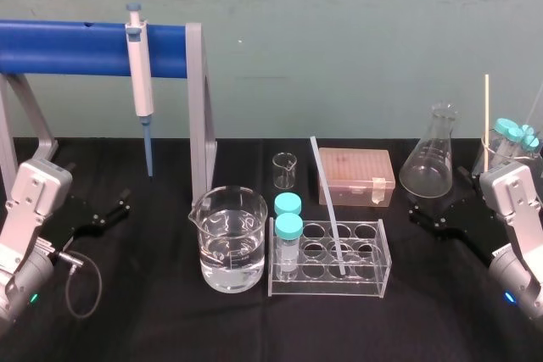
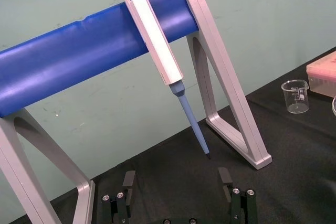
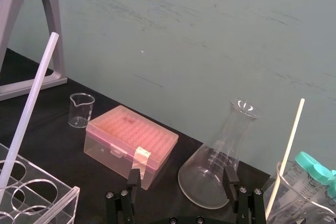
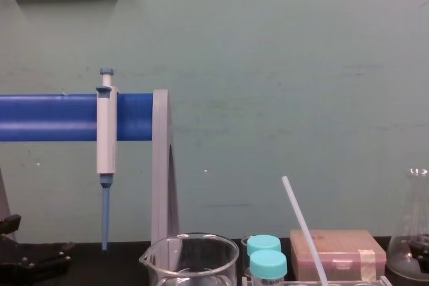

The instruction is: Pick up the stirring rod with one hand, then place it down.

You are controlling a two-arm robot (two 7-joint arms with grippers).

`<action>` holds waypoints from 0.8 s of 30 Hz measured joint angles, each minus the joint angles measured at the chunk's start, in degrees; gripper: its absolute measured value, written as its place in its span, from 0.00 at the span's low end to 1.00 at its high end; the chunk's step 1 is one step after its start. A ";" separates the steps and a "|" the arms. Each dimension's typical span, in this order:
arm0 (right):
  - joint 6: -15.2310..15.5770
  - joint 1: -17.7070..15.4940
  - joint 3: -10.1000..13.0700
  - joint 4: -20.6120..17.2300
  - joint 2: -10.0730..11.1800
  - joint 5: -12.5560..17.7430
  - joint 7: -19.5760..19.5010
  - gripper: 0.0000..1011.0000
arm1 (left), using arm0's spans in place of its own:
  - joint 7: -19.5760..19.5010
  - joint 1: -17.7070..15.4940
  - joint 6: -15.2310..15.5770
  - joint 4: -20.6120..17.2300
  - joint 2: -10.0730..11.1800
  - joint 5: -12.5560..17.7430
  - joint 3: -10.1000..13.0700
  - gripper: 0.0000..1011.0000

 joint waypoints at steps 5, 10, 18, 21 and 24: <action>0.00 0.00 0.00 0.00 0.00 0.00 0.00 0.99 | 0.00 0.00 0.00 0.00 0.00 0.00 0.00 0.99; 0.00 0.00 0.00 0.00 0.00 0.00 0.00 0.99 | 0.00 0.00 0.00 0.00 0.00 0.00 0.00 0.99; 0.00 0.00 0.00 0.00 0.00 0.00 0.00 0.99 | 0.00 0.00 0.00 0.00 0.00 0.00 0.00 0.99; 0.00 0.00 0.00 0.00 0.00 0.00 0.00 0.99 | 0.00 0.00 0.00 0.00 0.00 0.00 0.00 0.99; 0.00 0.00 0.00 0.00 0.00 0.00 0.00 0.99 | 0.00 0.00 0.00 0.00 0.00 0.00 0.00 0.99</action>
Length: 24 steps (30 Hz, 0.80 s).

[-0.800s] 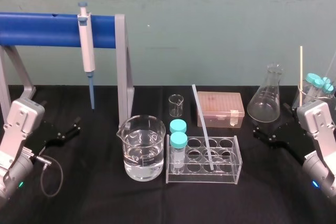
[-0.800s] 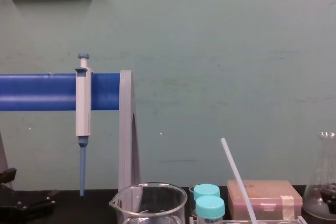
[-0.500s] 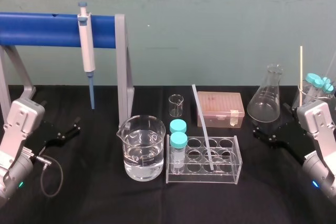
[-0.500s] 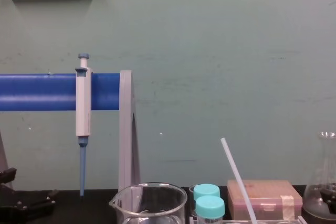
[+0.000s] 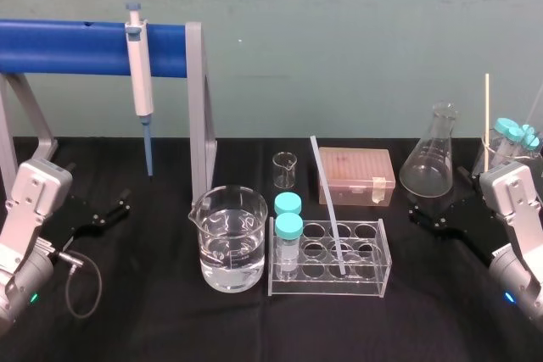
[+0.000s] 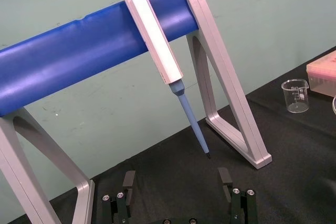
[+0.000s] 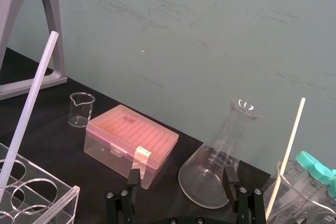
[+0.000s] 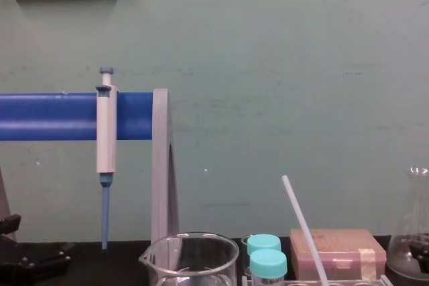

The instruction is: Pick up the stirring rod with one hand, then place it down.

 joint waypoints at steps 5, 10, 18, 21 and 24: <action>0.00 0.00 0.00 0.00 0.00 0.00 0.00 0.99 | 0.00 0.00 0.00 0.00 0.00 0.00 0.00 0.99; 0.00 0.00 0.00 0.00 0.00 0.00 0.00 0.99 | 0.00 0.00 0.00 0.00 0.00 0.00 0.00 0.99; 0.00 0.00 0.00 0.00 0.00 0.00 0.00 0.99 | 0.00 0.00 0.00 0.00 0.00 0.00 0.00 0.99; 0.00 0.00 0.00 0.00 0.00 0.00 0.00 0.99 | 0.00 0.00 0.00 0.00 0.00 0.00 0.00 0.99; 0.00 0.00 0.00 0.00 0.00 0.00 0.00 0.99 | 0.00 0.00 0.00 0.00 0.00 0.00 0.00 0.99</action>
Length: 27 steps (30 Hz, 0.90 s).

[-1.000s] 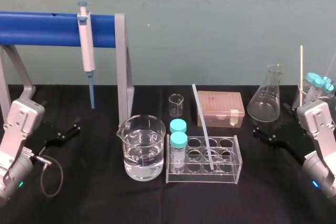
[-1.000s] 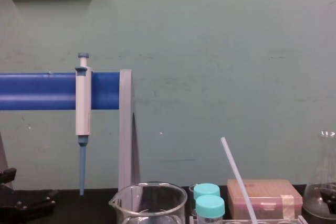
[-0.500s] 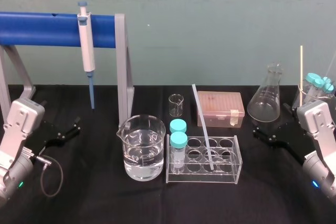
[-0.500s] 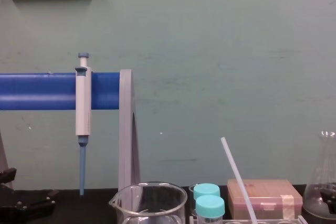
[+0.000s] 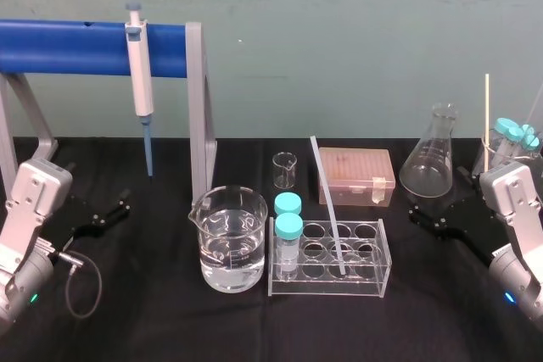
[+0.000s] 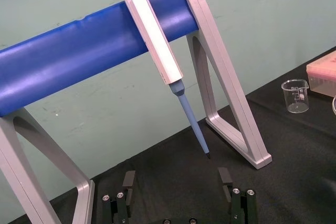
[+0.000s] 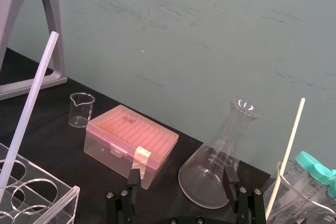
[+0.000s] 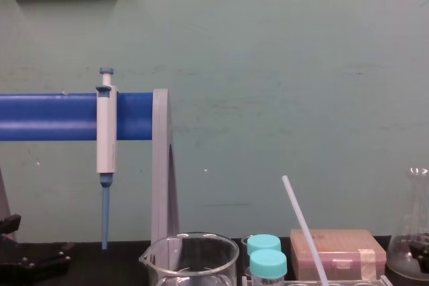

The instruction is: Pick up the stirring rod with one hand, then place it down.

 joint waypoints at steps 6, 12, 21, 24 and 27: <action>0.01 -0.05 0.69 0.09 -0.37 0.47 0.37 0.99 | 0.00 0.00 0.00 0.00 0.00 0.00 0.00 0.99; 1.71 -0.18 4.03 -0.77 -2.11 6.45 3.57 0.99 | 0.00 0.00 0.00 0.00 0.00 0.00 0.00 0.99; 9.20 1.64 7.50 -3.99 -6.20 18.51 11.72 0.99 | 0.00 0.00 0.00 0.00 0.00 0.00 0.00 0.99; 12.48 2.70 7.22 -4.95 -7.34 20.94 14.54 0.99 | 0.00 0.00 0.00 0.00 0.00 0.00 0.00 0.99; 14.82 3.56 6.68 -5.42 -8.02 22.07 16.26 0.99 | 0.00 0.00 0.00 0.00 0.00 0.00 0.00 0.99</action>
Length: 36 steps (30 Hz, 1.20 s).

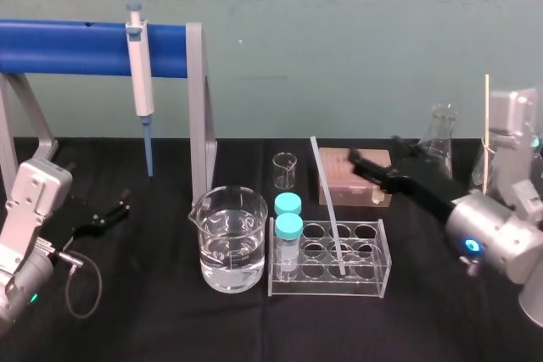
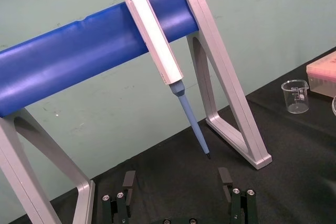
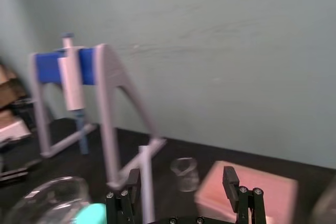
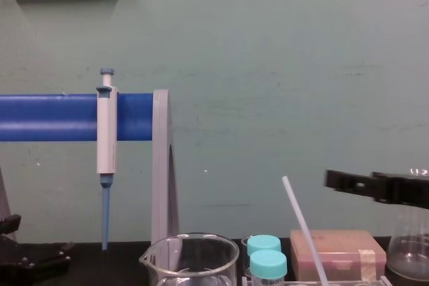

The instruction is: Pick up the stirring rod with one hand, then place it down.

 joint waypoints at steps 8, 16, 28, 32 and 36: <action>5.82 3.38 -3.48 -0.11 -1.29 -0.15 3.27 0.99 | 0.00 0.00 0.00 0.00 0.00 0.00 0.00 0.99; 8.40 6.69 -6.04 4.17 -3.47 -3.31 2.57 0.99 | 0.00 0.00 0.00 0.00 0.00 0.00 0.00 0.99; 9.05 8.25 -6.33 7.72 -5.93 -5.39 2.31 0.99 | 0.00 0.00 0.00 0.00 0.00 0.00 0.00 0.99; 8.94 8.38 -6.44 8.05 -6.12 -5.99 2.33 0.99 | 0.00 0.00 0.00 0.00 0.00 0.00 0.00 0.99; 8.93 8.38 -6.41 7.99 -6.07 -5.92 2.34 0.99 | 0.00 0.00 0.00 0.00 0.00 0.00 0.00 0.99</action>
